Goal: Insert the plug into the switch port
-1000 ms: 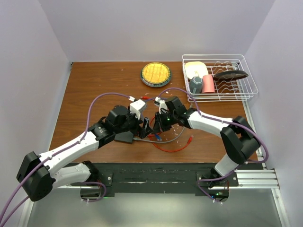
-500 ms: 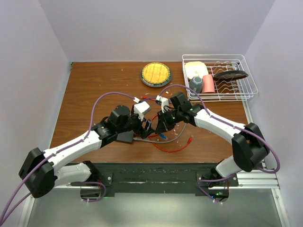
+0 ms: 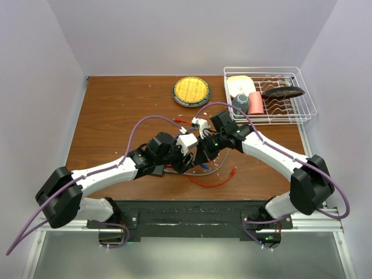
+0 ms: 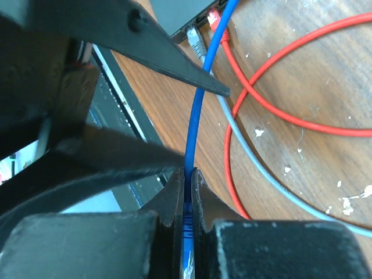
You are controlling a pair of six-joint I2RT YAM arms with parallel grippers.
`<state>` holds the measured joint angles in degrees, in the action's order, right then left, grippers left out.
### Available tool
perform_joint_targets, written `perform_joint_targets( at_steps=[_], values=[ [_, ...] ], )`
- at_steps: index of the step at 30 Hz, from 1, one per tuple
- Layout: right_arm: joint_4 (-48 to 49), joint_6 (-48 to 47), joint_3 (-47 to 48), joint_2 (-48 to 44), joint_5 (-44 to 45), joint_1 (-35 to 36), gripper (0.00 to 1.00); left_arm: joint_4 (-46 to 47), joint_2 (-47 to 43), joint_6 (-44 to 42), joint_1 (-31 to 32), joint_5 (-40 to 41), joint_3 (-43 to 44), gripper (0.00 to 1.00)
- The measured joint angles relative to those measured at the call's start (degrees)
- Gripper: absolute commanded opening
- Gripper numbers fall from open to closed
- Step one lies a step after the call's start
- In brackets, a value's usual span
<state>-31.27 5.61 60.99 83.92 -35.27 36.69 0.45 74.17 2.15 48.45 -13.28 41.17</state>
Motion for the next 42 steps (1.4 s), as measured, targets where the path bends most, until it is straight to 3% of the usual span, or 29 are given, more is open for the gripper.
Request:
perform_joint_targets(
  at_steps=[1, 2, 5, 9, 10, 11, 14, 15, 18, 24, 29, 36, 39, 42],
  values=[
    [-0.5, -0.1, 0.1, 0.0, 0.0, 0.0, 0.00, 0.0, 0.4, 0.0, 0.0, 0.1, 0.0, 0.36],
    [-0.8, -0.3, 0.1, 0.0, -0.1, 0.0, 0.00, -0.1, 0.8, -0.2, 0.0, 0.5, 0.0, 0.21],
    [-1.0, -0.7, 0.3, 0.0, 0.2, -0.2, 0.00, -0.7, 1.4, -0.1, 0.2, 0.4, 0.0, 0.00],
    [-1.1, -0.8, 1.2, -0.1, 0.4, -0.7, 0.00, -0.3, 1.6, -0.2, 0.7, 0.3, 0.0, 0.00],
    [-1.1, -0.8, 1.3, -0.4, 0.7, -0.7, 0.05, 0.0, 1.6, 0.1, 0.7, 0.3, 0.0, 0.00],
    [-1.3, -0.8, 1.4, -0.7, 1.0, -0.7, 0.29, 0.3, 1.6, 0.2, 0.7, 0.3, 0.0, 0.00],
    [-1.9, -0.1, 2.3, -1.9, 2.7, -0.7, 0.60, 1.8, 1.3, 1.1, 0.7, 0.4, 0.0, 0.00],
    [-1.9, 0.6, 2.8, -2.6, 4.3, -0.9, 0.77, 2.4, 1.1, 1.4, 0.7, 0.4, 0.0, 0.00],
    [-1.2, 2.5, 3.1, -6.1, 8.6, -3.4, 0.98, 4.5, -0.5, 2.4, 0.3, 0.2, -0.2, 0.00],
    [6.3, 7.1, 1.4, -18.5, 13.0, -8.9, 0.99, 5.6, -0.9, 3.5, -0.9, -1.6, -0.2, 0.00],
    [16.7, 10.1, -4.2, -26.4, 9.0, -9.1, 0.99, 6.4, -3.9, 5.5, -2.8, -4.8, -0.6, 0.00],
    [26.6, 14.3, -10.1, -28.4, -0.3, -9.0, 0.98, 10.2, -10.8, 9.2, -4.7, -9.8, -0.7, 0.00],
    [31.0, 16.6, -10.5, -28.4, -3.9, -9.0, 0.87, 12.2, -12.3, 10.8, -5.0, -12.9, -0.2, 0.00],
    [36.2, 19.3, -10.6, -28.2, -7.3, -9.0, 0.86, 12.7, -11.8, 11.9, -5.0, -15.8, 1.1, 0.00]
  ],
)
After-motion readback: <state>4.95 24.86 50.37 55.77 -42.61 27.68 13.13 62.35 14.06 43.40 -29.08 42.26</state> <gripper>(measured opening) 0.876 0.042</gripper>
